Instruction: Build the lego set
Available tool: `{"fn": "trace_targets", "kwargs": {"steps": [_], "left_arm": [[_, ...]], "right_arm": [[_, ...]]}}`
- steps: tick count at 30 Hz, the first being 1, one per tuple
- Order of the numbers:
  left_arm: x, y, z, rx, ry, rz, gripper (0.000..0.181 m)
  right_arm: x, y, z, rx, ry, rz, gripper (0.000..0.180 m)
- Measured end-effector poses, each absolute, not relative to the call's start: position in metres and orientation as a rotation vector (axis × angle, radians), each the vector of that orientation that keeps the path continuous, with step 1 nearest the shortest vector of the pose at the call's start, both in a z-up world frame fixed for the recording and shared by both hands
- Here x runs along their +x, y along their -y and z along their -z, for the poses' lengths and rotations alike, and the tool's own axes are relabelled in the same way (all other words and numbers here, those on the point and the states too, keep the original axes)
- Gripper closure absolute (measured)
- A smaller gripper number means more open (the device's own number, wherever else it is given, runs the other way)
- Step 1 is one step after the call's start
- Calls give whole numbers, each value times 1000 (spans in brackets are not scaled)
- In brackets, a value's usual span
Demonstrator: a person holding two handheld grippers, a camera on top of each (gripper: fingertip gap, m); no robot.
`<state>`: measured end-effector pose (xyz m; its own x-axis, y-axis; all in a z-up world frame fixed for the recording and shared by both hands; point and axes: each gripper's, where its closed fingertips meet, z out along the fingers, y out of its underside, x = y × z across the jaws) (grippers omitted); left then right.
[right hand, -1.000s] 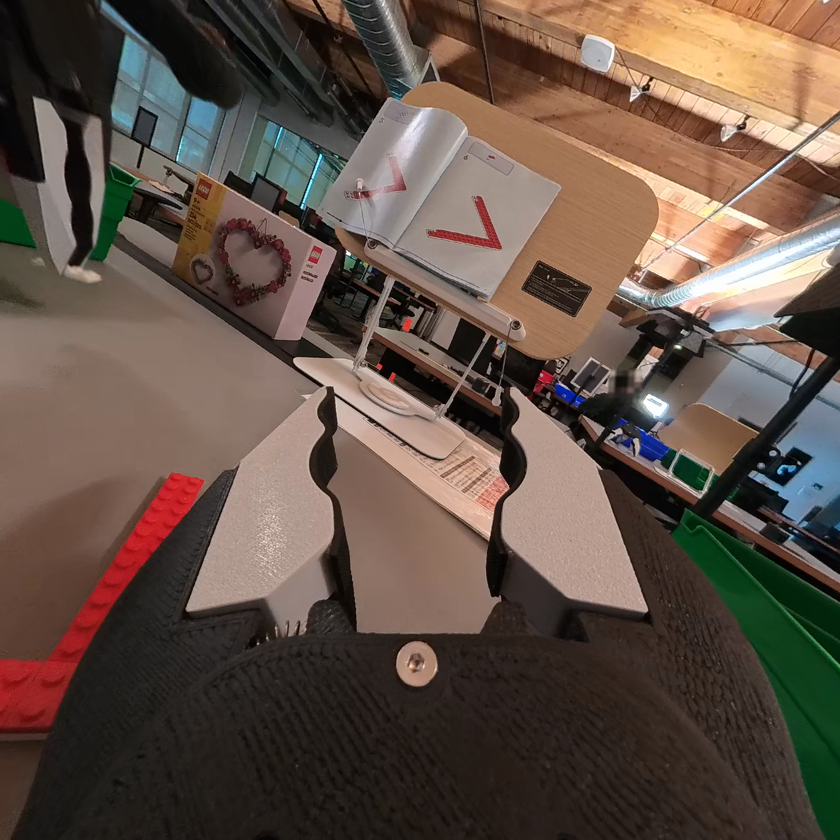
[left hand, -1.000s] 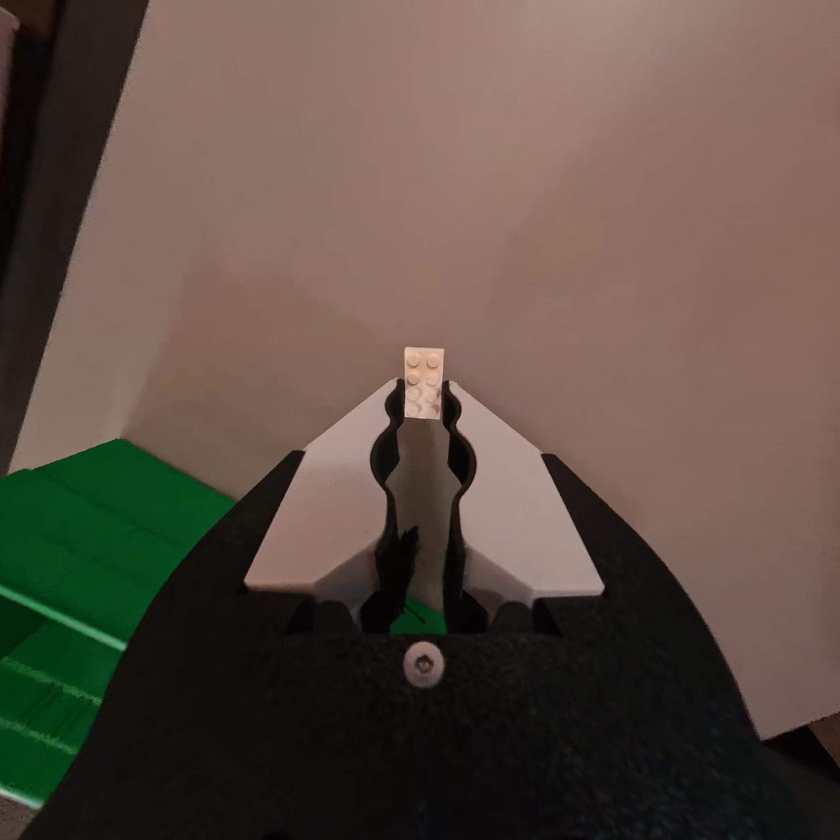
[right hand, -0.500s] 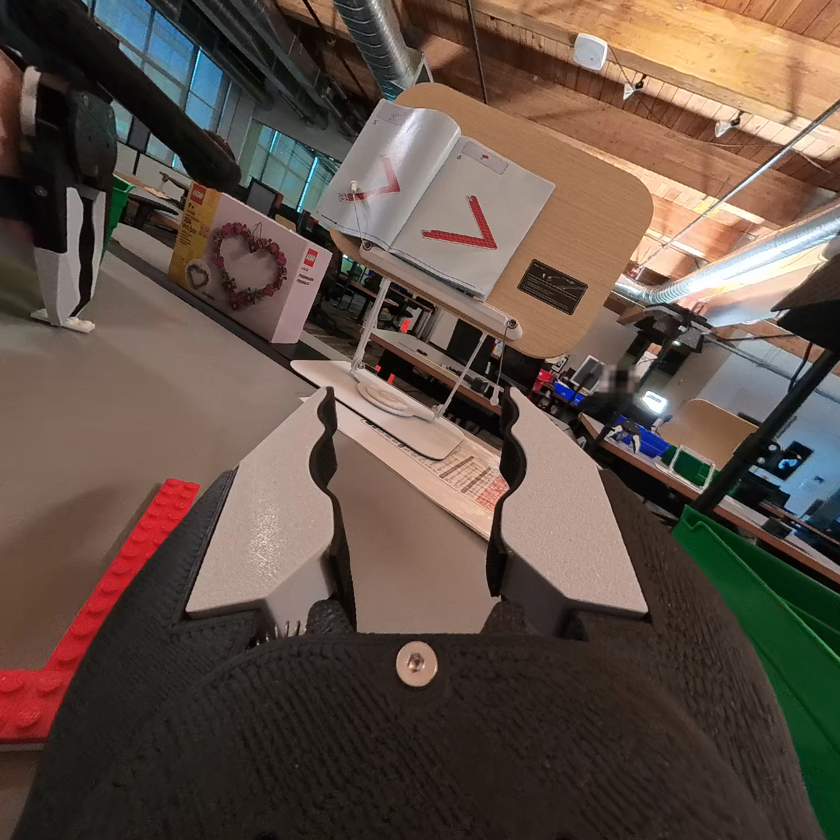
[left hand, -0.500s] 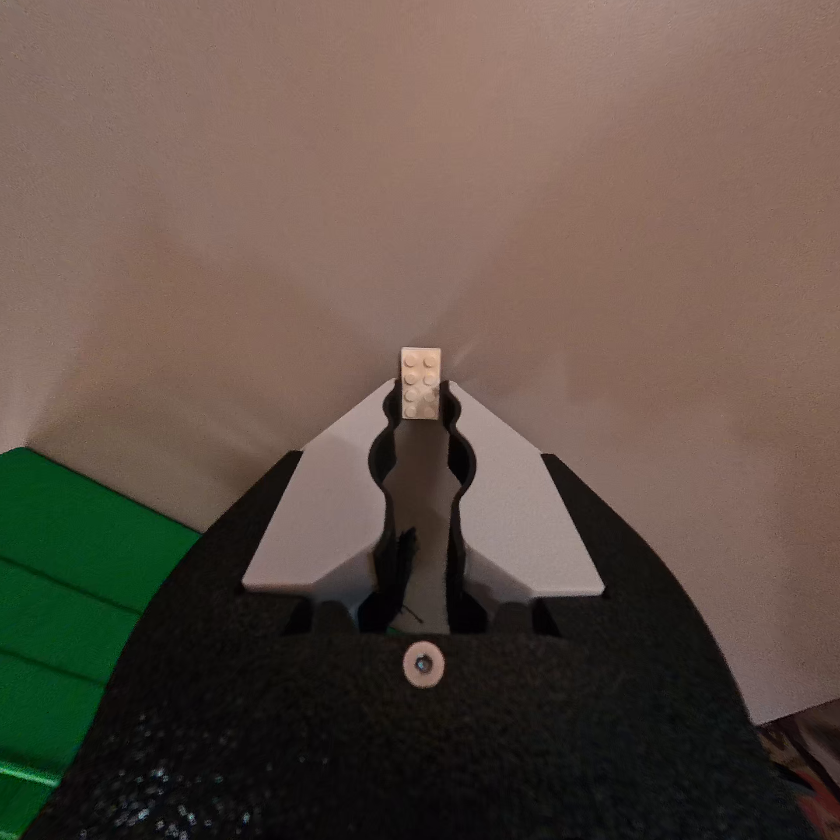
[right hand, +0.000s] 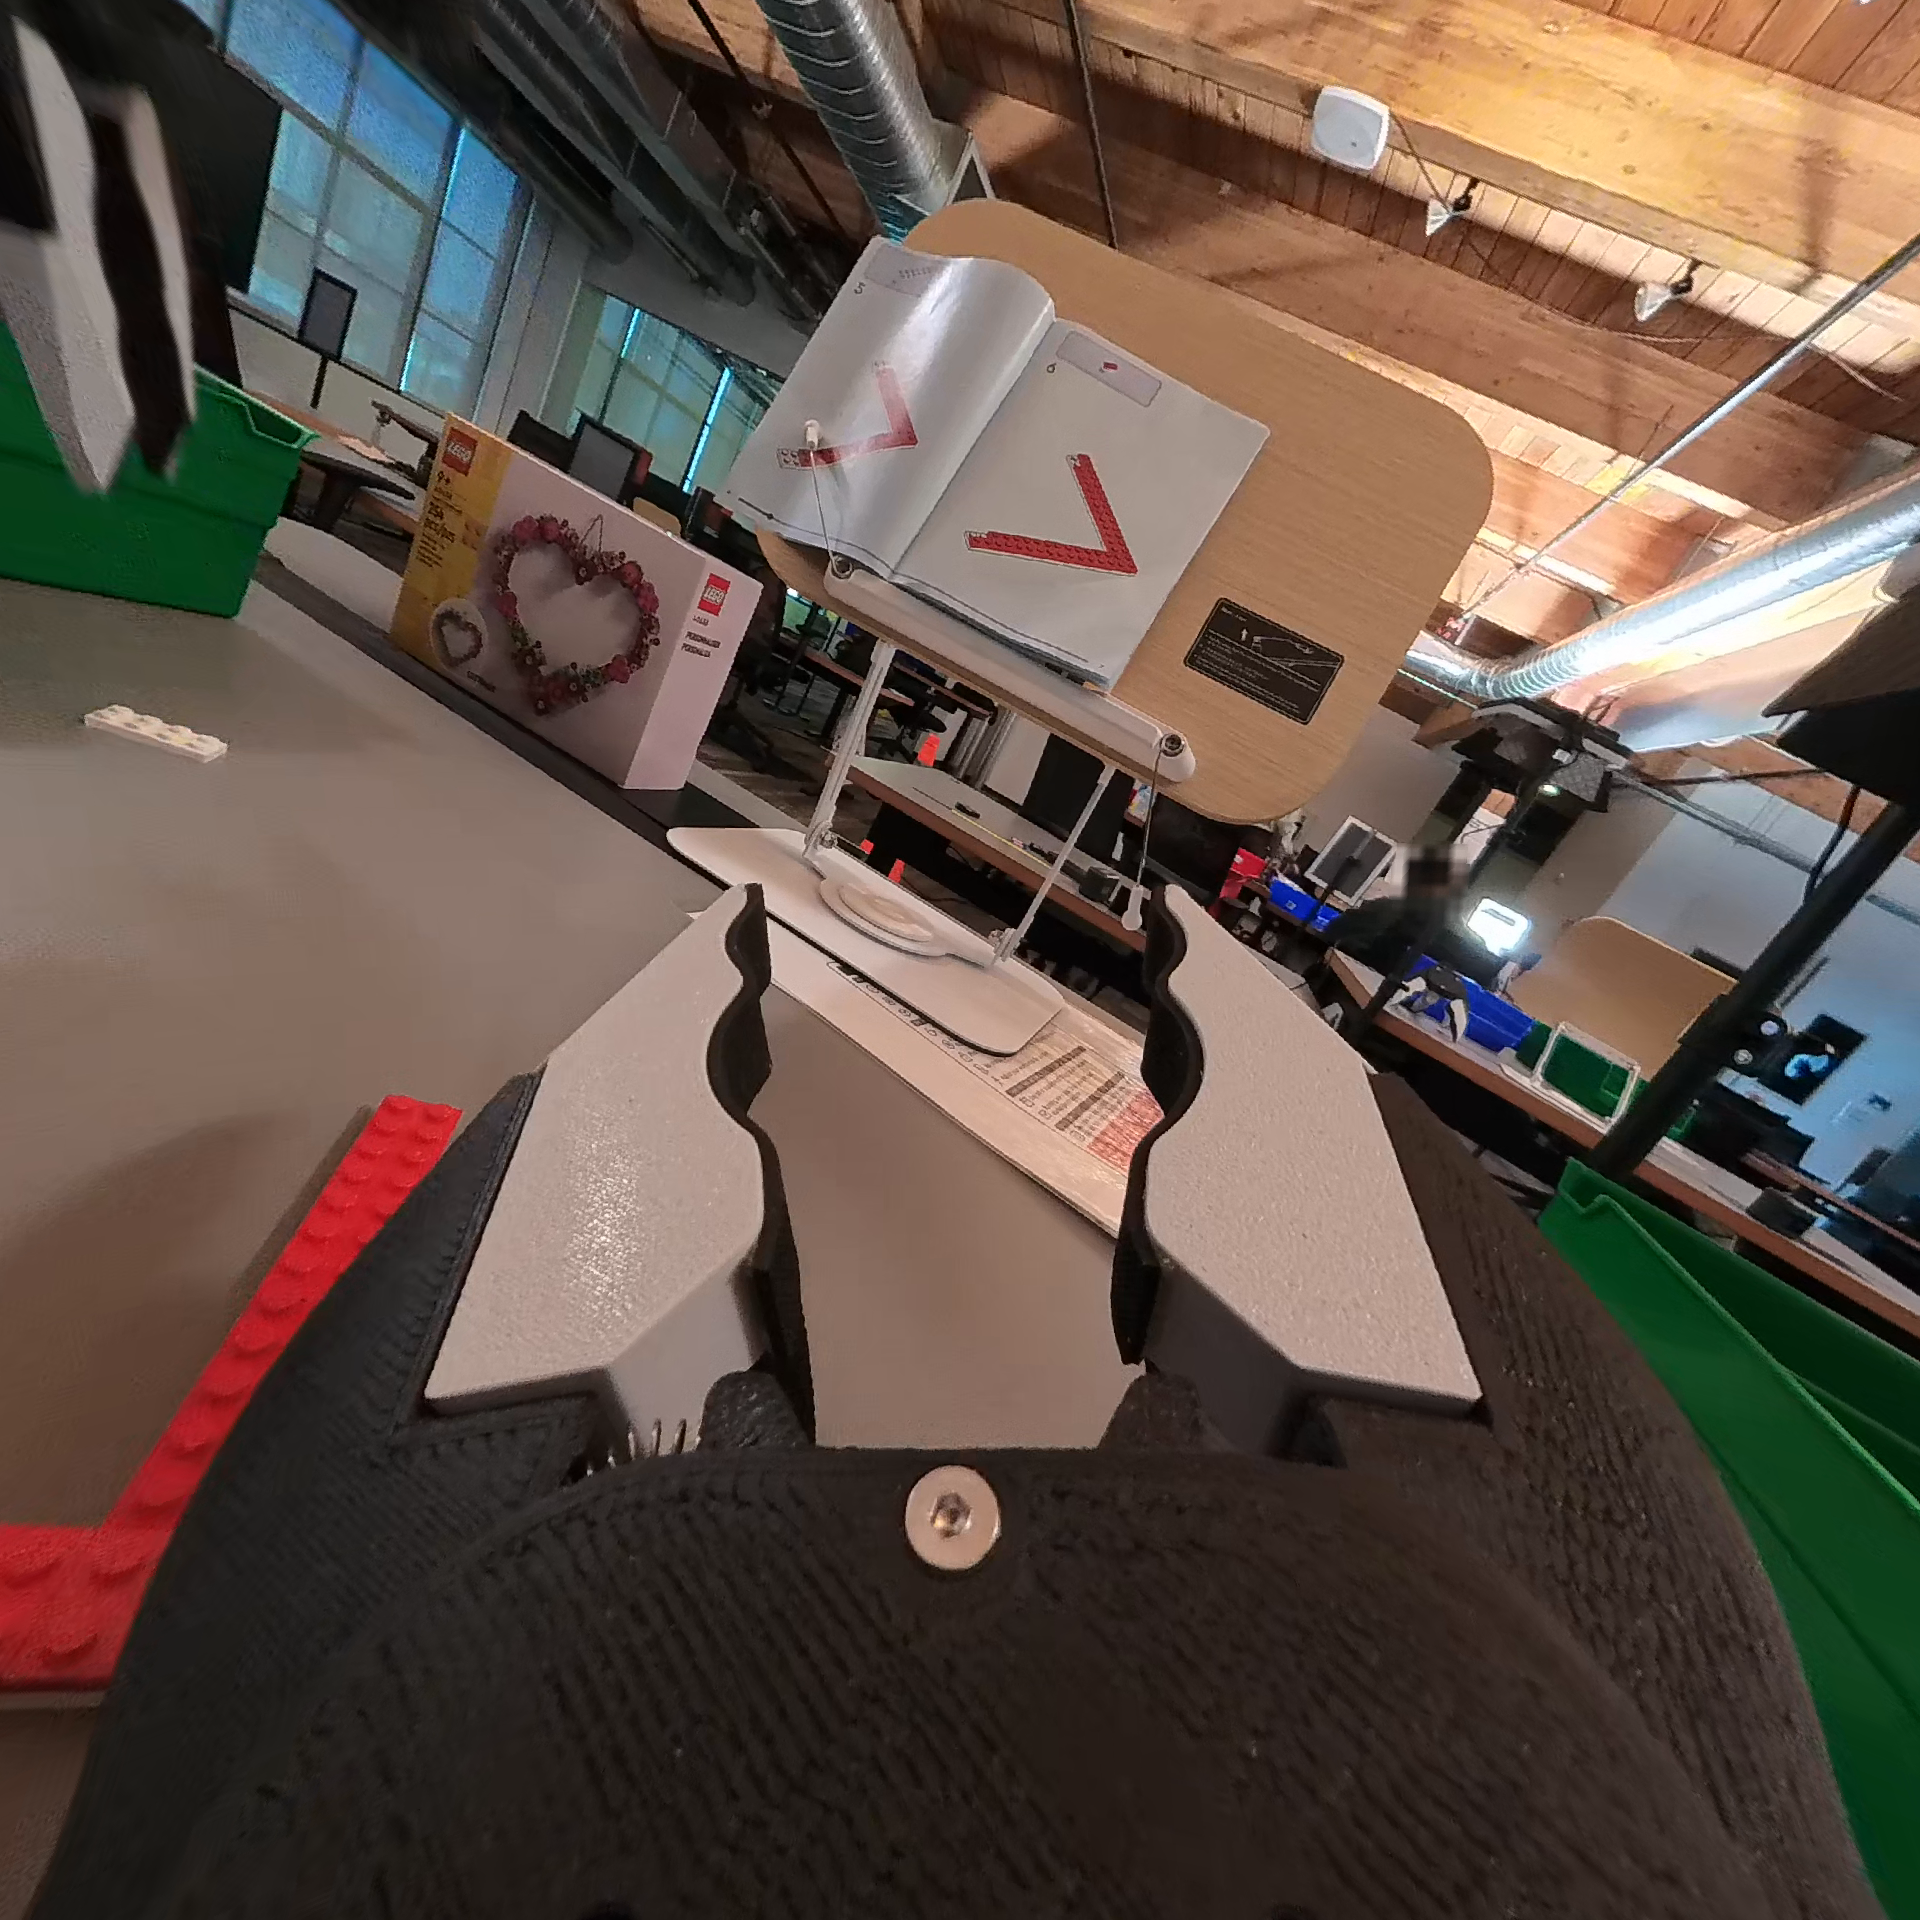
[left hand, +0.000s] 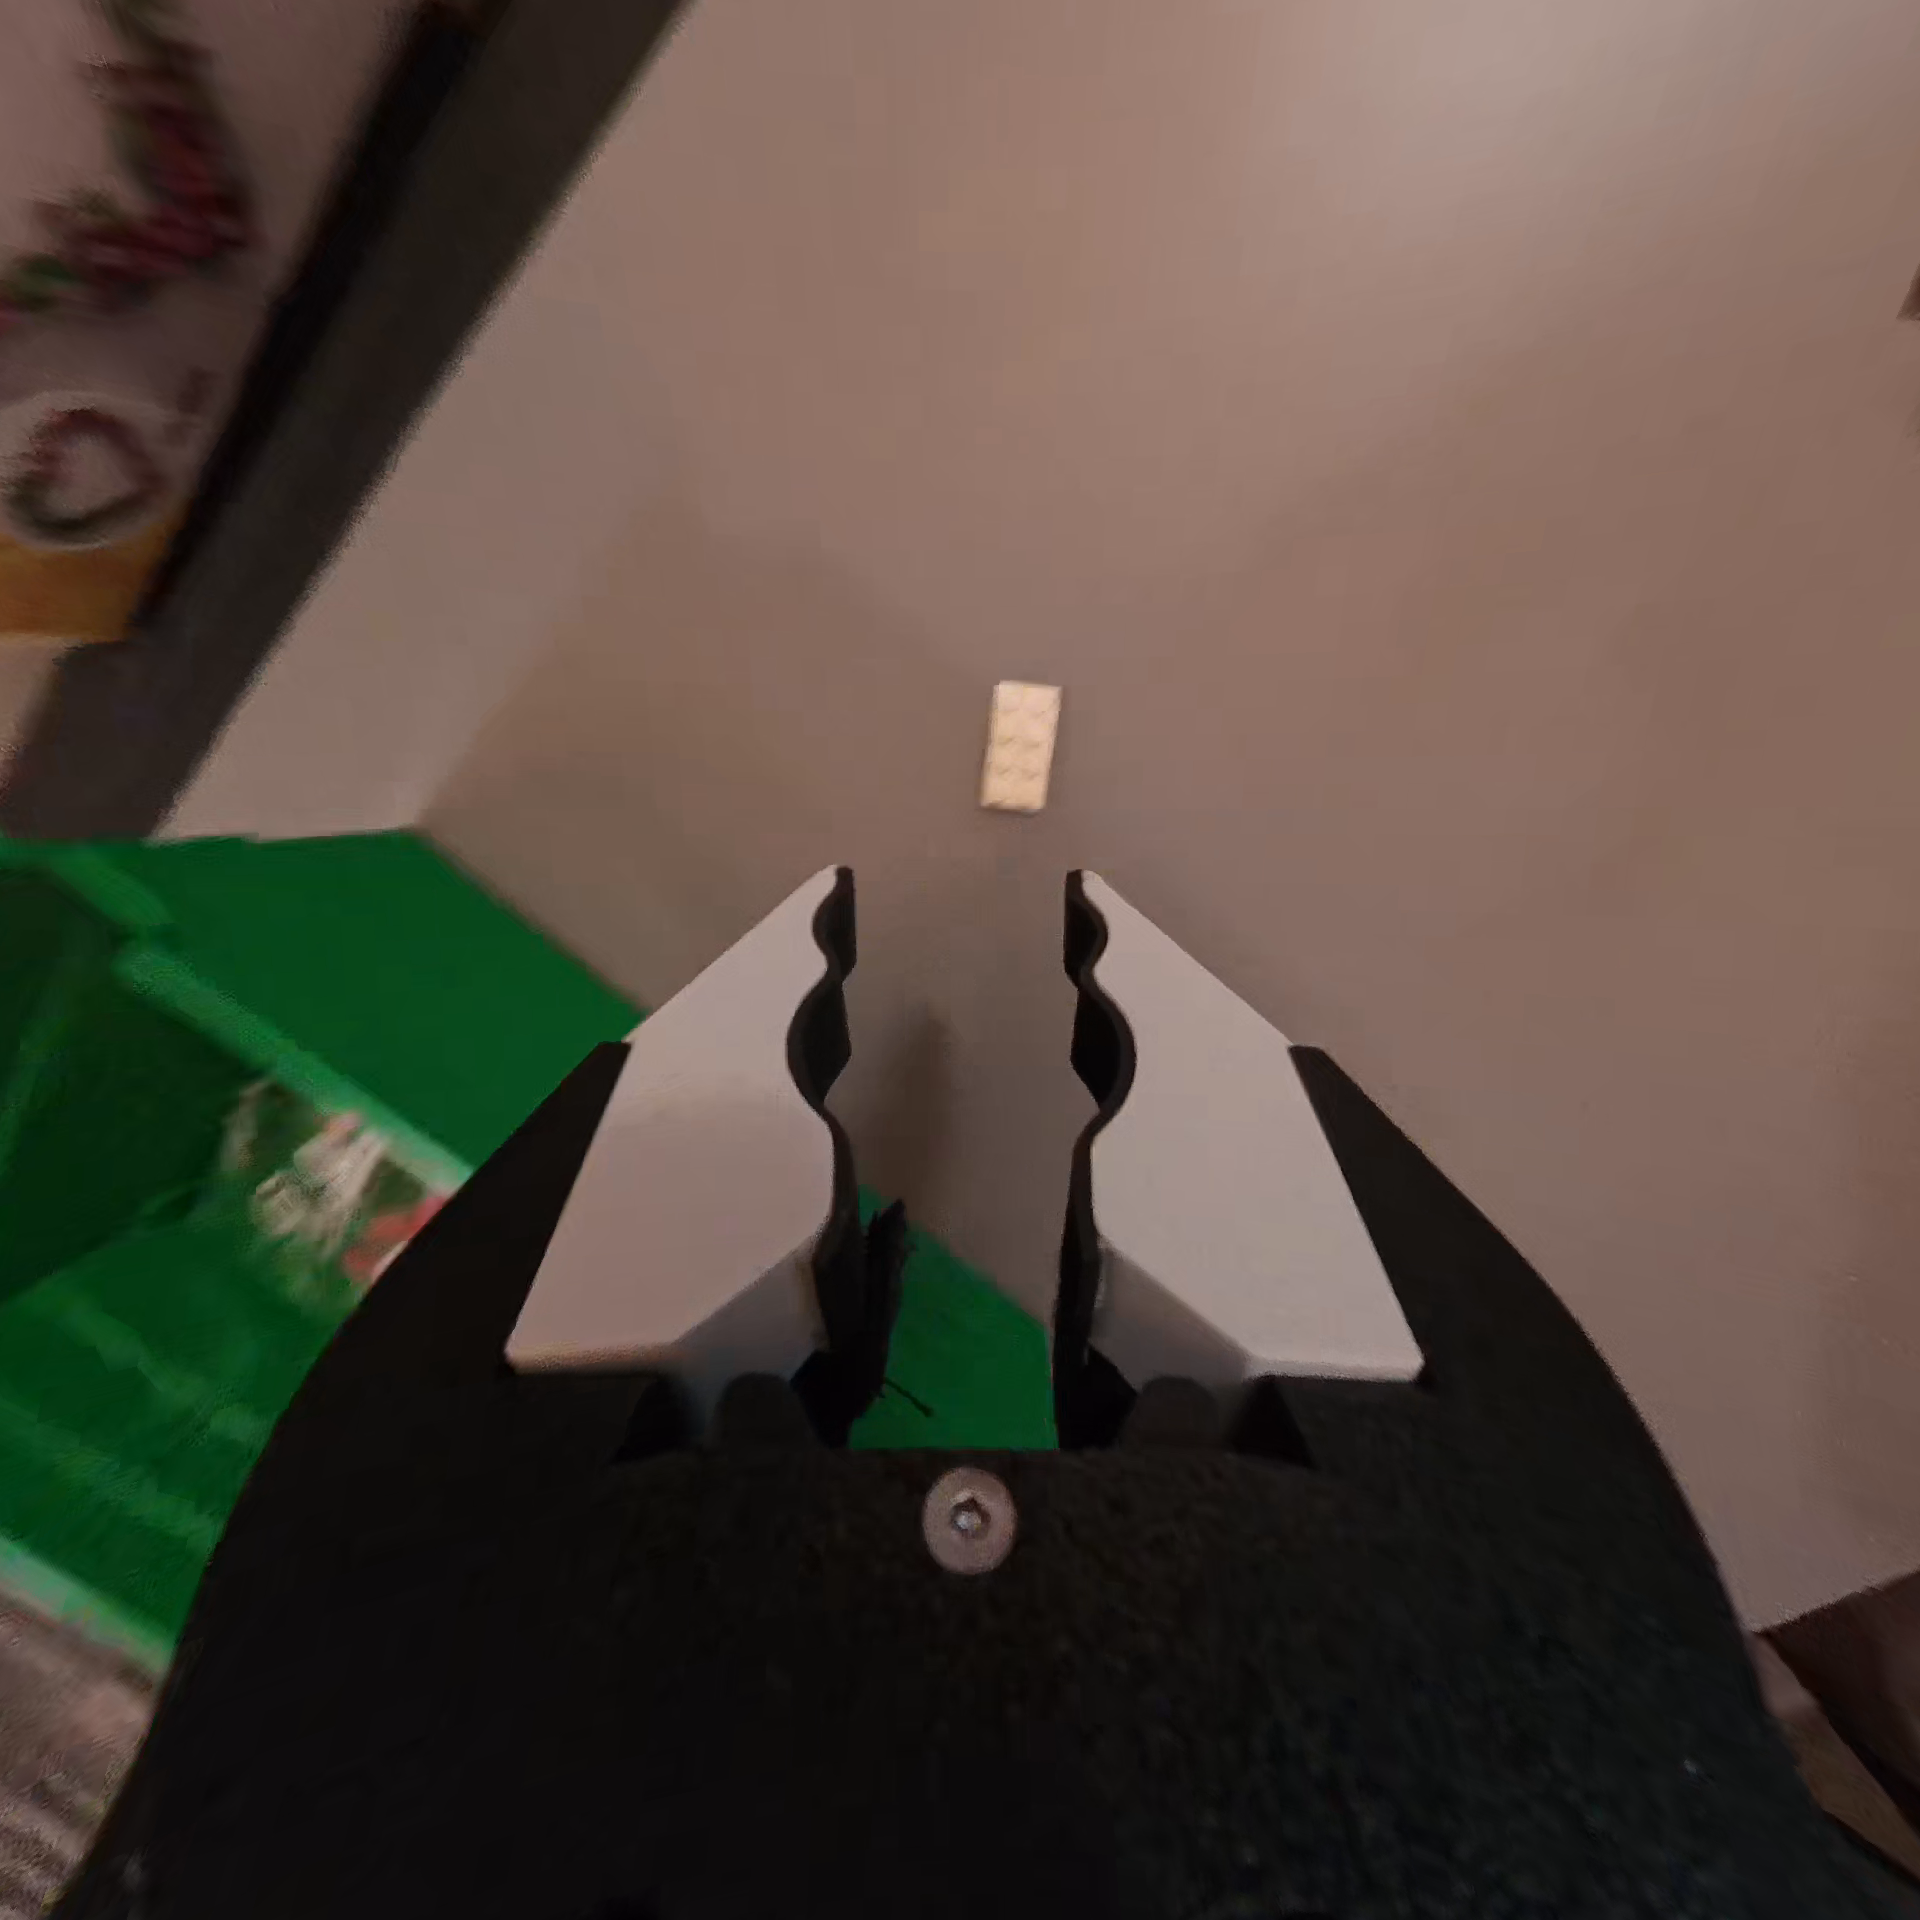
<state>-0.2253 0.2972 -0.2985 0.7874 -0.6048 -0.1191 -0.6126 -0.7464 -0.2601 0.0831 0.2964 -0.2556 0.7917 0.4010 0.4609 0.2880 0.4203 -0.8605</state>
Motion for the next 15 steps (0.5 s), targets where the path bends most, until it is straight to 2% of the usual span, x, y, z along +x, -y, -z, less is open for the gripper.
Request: {"fn": "trace_targets", "kwargs": {"steps": [4,7,10,15], "left_arm": [[-271,-274,244,-2603,-852,-191,148],[-312,-252,228,-2633,-663,-193,155],[-353,-229,246,-2748,-449,-125,161],[-399,-203,301,-2902,-155,-5,159]], "right_arm": [[84,-297,255,-1163,688,-80,108],[83,-297,256,-1163,692,-74,108],[83,-297,256,-1166,695,-67,108],[81,-297,257,-1165,707,-59,108]]}}
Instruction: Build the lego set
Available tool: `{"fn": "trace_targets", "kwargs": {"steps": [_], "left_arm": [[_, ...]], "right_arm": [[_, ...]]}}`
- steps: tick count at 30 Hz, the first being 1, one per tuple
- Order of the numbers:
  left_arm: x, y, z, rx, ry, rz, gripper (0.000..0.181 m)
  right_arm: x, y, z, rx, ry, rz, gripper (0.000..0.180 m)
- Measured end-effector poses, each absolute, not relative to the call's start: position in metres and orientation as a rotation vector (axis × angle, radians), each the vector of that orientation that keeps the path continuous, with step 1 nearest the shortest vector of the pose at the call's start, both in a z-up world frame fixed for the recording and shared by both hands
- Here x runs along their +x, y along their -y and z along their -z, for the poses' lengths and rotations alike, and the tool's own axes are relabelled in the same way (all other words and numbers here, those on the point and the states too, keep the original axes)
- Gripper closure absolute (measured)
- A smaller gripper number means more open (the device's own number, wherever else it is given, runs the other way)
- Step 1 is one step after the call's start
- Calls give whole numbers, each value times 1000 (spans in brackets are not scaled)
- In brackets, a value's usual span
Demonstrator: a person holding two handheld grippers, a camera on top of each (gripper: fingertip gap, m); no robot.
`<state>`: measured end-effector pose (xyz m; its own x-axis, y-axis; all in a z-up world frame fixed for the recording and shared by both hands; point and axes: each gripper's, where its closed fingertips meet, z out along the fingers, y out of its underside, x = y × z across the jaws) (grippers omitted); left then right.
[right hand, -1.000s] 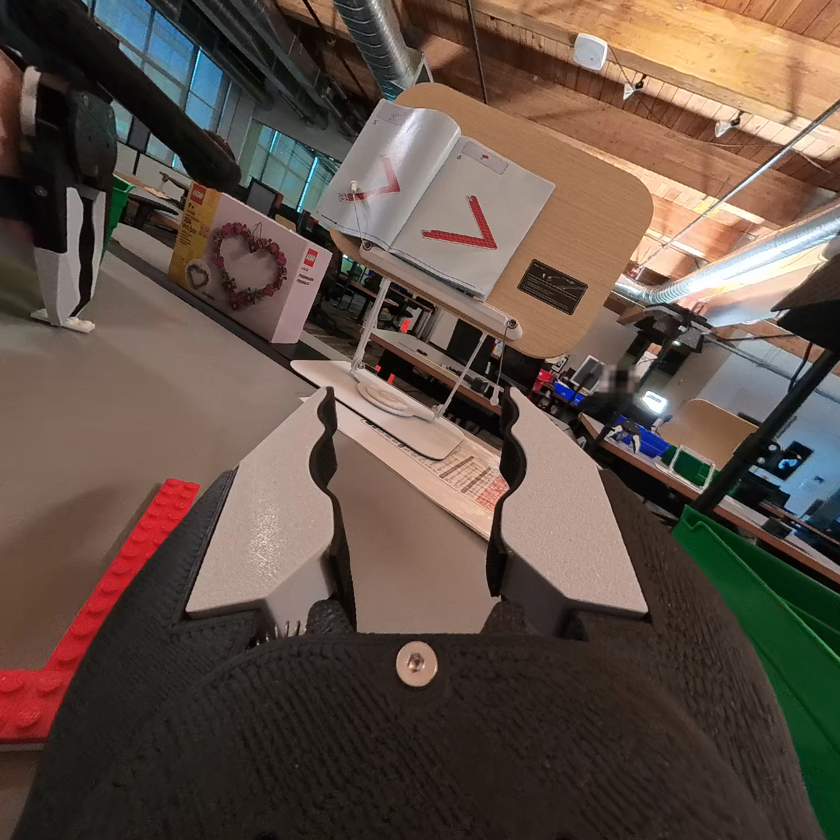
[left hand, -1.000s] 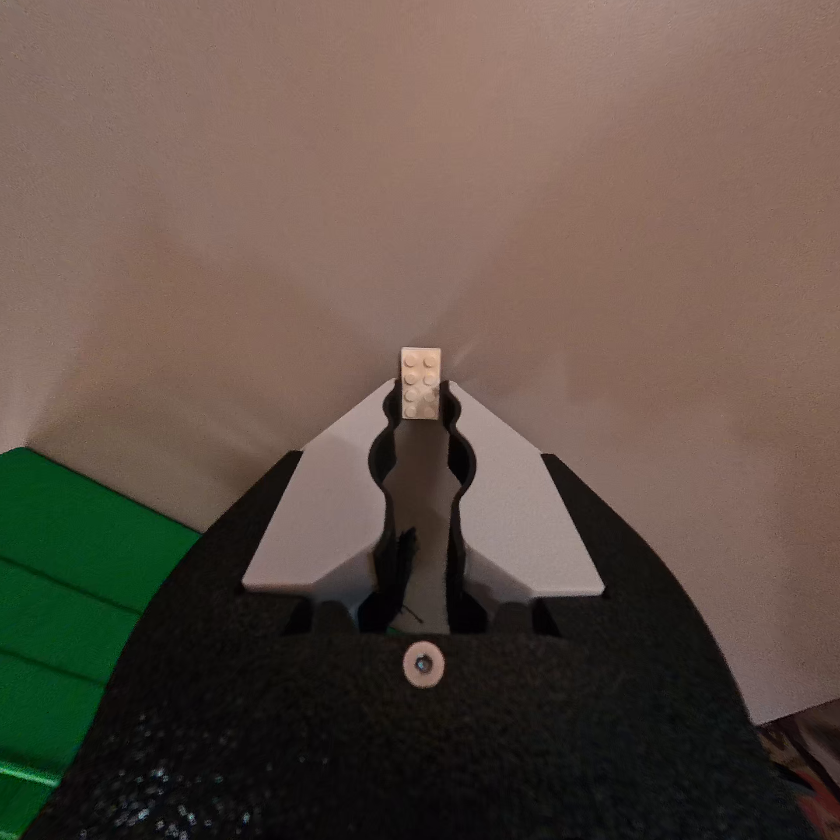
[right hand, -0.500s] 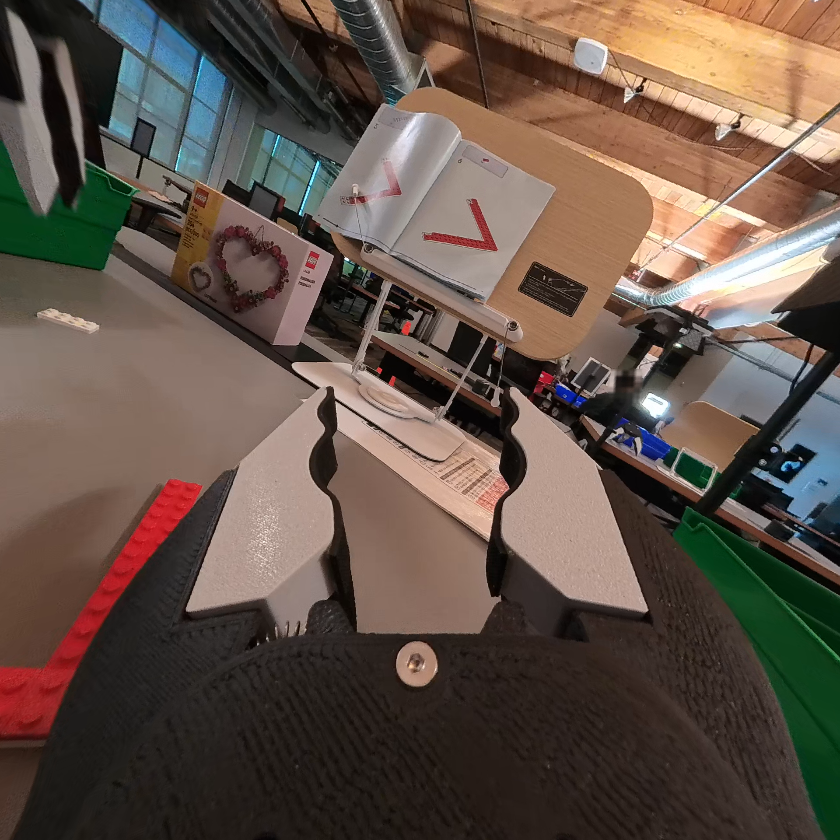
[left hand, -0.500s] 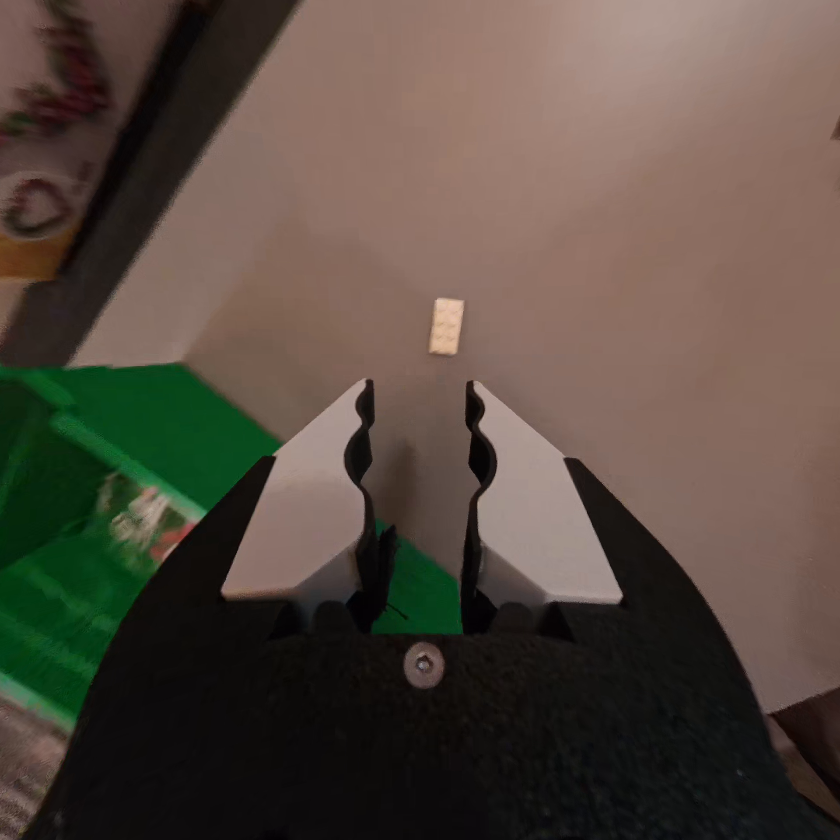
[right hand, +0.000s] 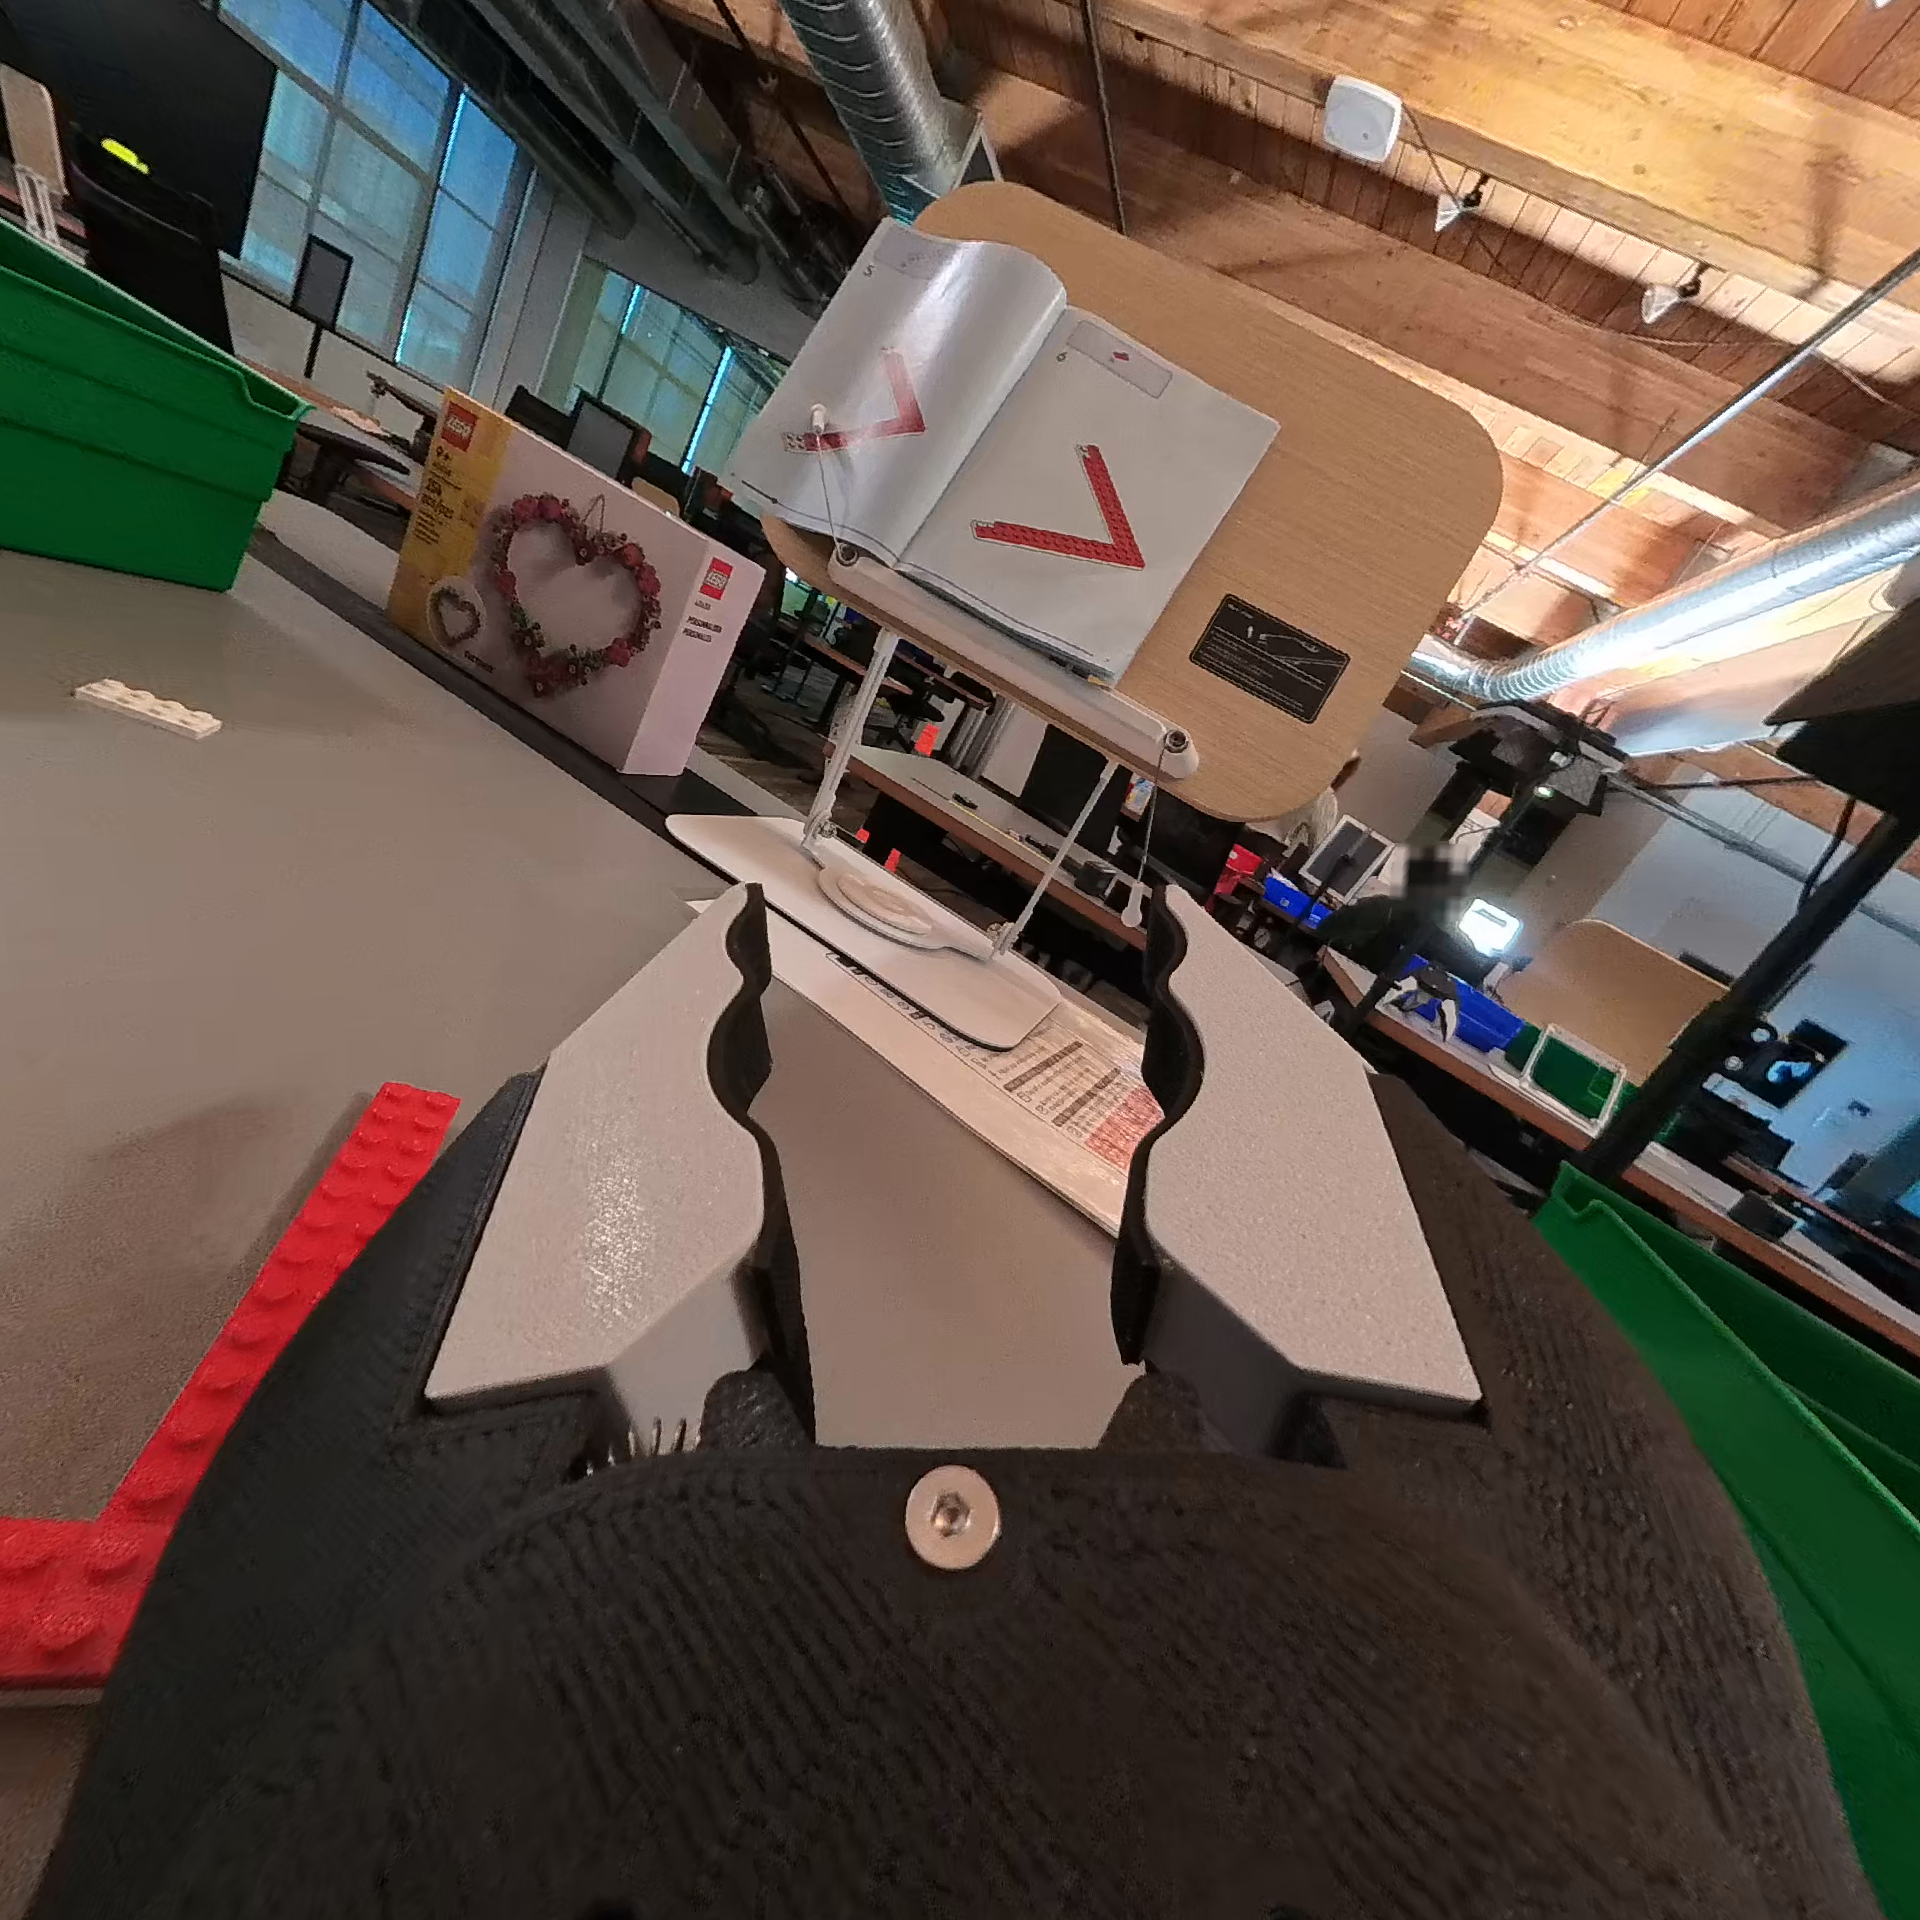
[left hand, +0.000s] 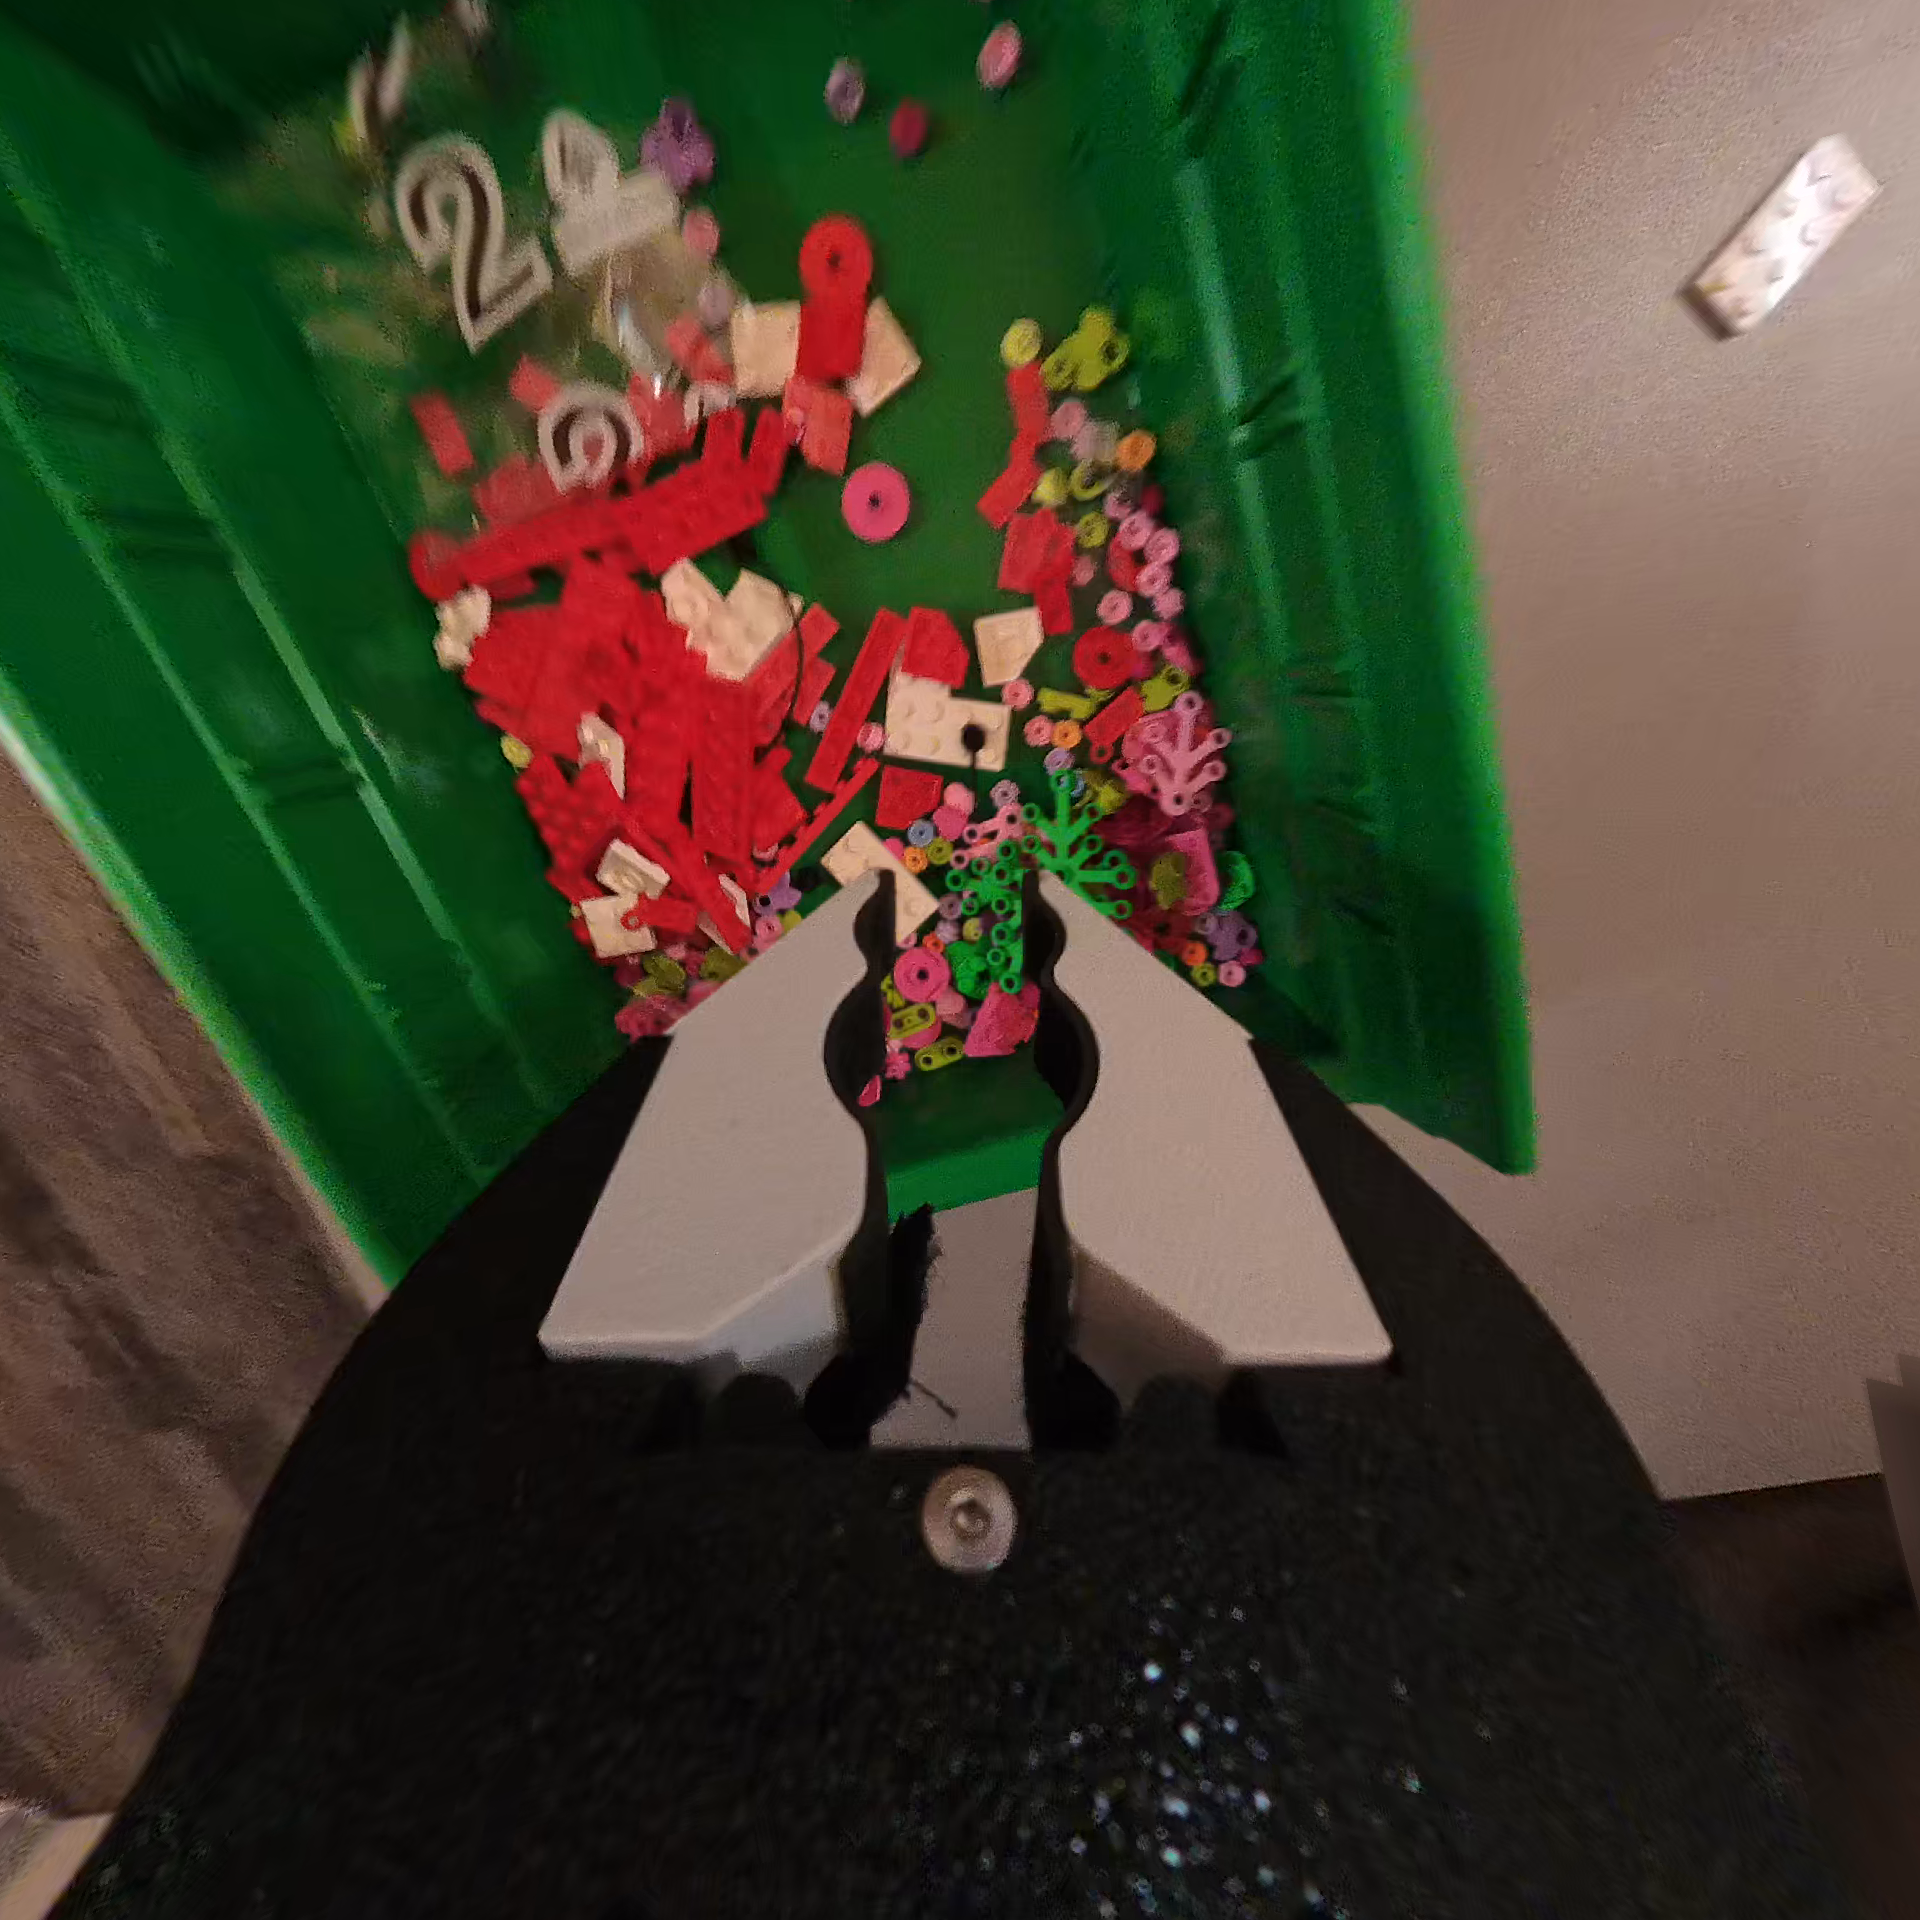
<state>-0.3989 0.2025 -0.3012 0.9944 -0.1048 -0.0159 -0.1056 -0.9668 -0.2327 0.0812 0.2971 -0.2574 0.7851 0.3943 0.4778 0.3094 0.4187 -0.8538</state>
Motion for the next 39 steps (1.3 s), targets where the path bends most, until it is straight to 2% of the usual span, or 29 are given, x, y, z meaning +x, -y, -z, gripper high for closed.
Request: {"fn": "trace_targets", "kwargs": {"steps": [9,17,25,29,39], "left_arm": [[-425,-193,357,-2969,183,155,156],[-426,-191,368,-3000,207,119,157],[-424,-186,369,-3046,164,122,167],[-420,-193,350,-3020,91,109,167],[-353,-263,238,-2756,-260,37,167]], "right_arm": [[82,-297,257,-1166,700,-64,108],[82,-297,257,-1166,699,-68,108],[83,-297,257,-1166,699,-68,108],[83,-297,257,-1166,699,-67,108],[82,-297,257,-1168,702,-62,108]]}}
